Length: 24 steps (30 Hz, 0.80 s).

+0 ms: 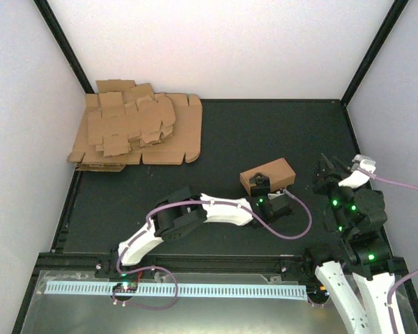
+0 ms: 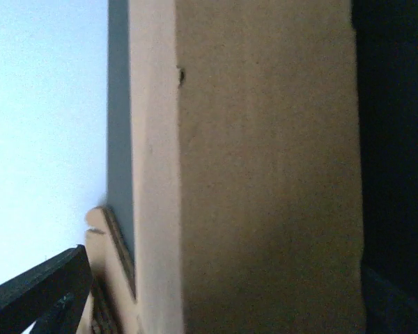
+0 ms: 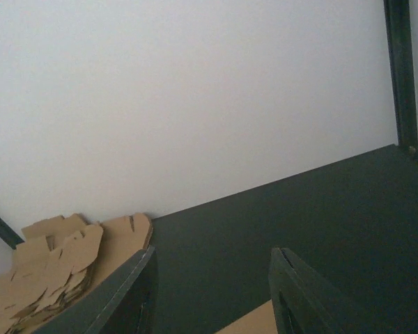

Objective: Fold the paper box

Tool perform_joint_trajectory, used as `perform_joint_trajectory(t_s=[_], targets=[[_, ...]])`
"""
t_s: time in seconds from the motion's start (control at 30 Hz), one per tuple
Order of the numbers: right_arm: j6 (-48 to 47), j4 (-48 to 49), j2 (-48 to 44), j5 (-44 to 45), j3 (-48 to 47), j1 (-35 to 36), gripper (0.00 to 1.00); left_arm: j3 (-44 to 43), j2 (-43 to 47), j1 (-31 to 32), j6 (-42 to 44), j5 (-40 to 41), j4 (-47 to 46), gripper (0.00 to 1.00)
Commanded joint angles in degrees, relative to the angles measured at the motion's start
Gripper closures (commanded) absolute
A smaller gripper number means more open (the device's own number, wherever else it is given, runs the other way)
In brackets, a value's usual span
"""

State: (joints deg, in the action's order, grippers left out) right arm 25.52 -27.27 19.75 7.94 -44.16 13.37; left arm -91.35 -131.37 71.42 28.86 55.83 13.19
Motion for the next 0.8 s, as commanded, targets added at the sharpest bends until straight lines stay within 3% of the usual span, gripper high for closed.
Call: perform_joint_trajectory(t_s=[0.0,0.23,0.47,0.53,0.63,0.77], targets=[[-1.25,-2.25,0.98,2.27,-1.69,-0.28,0.53,-3.18,0.43,0.79,-2.01,-4.12,1.16,0.01],[-3.21,-4.97,7.42,-3.08,-3.87,-0.27,0.52,-0.8,8.79,0.63,-11.93,-16.91,14.85,0.01],[-4.96,-7.13,14.31,-12.01,-4.79,-0.27,0.5,11.19,24.45,-0.21,-20.87,-38.72,22.29,0.01],[-5.63,-7.44,16.28,-15.78,-4.9,-0.27,0.5,13.36,27.91,-0.25,-23.7,-41.36,24.85,0.01],[-7.12,-9.36,20.26,-21.84,-5.13,-0.26,0.5,20.37,36.97,-1.4,-28.98,-42.71,22.5,0.01],[-9.38,-10.19,25.12,-29.79,-3.8,-0.19,0.59,31.21,51.97,-10.1,-36.76,-51.52,17.96,0.01]])
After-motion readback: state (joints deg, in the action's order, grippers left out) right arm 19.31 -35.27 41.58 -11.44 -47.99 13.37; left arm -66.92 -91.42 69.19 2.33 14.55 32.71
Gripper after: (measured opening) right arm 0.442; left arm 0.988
